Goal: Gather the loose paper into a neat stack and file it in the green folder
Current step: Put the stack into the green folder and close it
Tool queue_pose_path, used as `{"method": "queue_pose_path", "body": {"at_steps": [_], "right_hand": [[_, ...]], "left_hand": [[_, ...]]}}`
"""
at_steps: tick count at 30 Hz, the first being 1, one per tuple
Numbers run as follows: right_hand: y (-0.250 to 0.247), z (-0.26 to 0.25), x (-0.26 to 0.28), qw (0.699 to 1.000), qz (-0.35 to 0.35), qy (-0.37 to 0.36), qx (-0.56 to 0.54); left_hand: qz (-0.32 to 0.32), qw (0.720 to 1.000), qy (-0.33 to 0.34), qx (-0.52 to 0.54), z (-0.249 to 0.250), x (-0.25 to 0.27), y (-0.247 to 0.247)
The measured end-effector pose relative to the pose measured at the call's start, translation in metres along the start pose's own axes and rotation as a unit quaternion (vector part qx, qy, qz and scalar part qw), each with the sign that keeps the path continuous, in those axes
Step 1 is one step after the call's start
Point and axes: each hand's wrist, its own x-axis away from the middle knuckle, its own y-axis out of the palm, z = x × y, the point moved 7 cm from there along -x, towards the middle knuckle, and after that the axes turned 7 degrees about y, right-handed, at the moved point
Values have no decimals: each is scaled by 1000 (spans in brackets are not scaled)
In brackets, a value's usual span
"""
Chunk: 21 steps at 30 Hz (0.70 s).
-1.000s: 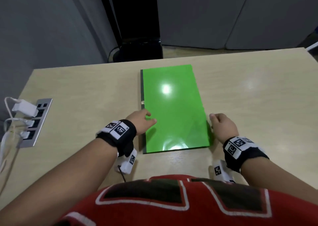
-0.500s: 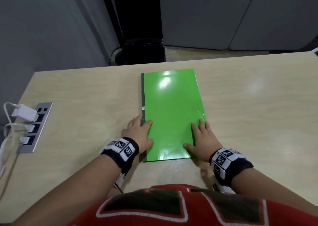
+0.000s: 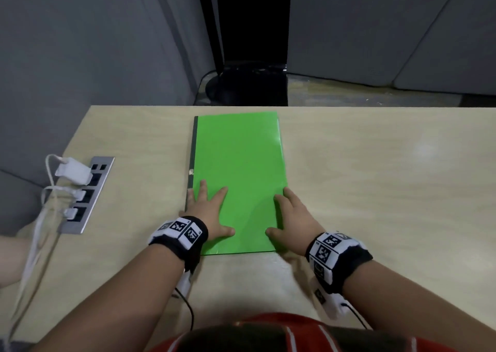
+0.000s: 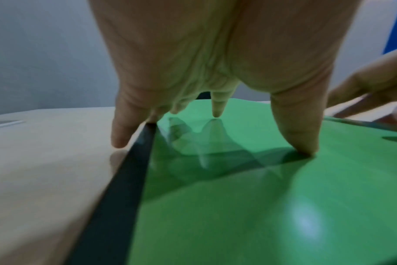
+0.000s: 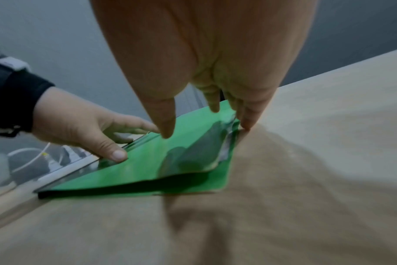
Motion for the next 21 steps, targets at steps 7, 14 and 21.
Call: {"method": "queue_pose_path", "body": {"at_steps": [7, 14, 21], "right_hand": [[-5, -19, -23, 994, 44, 57, -83], [-5, -40, -40, 987, 59, 82, -124], [-4, -43, -52, 981, 72, 104, -148]], "left_hand": [[77, 991, -60, 90, -56, -7, -34], [61, 994, -45, 74, -72, -13, -44], [52, 995, -43, 73, -79, -15, -45]]}}
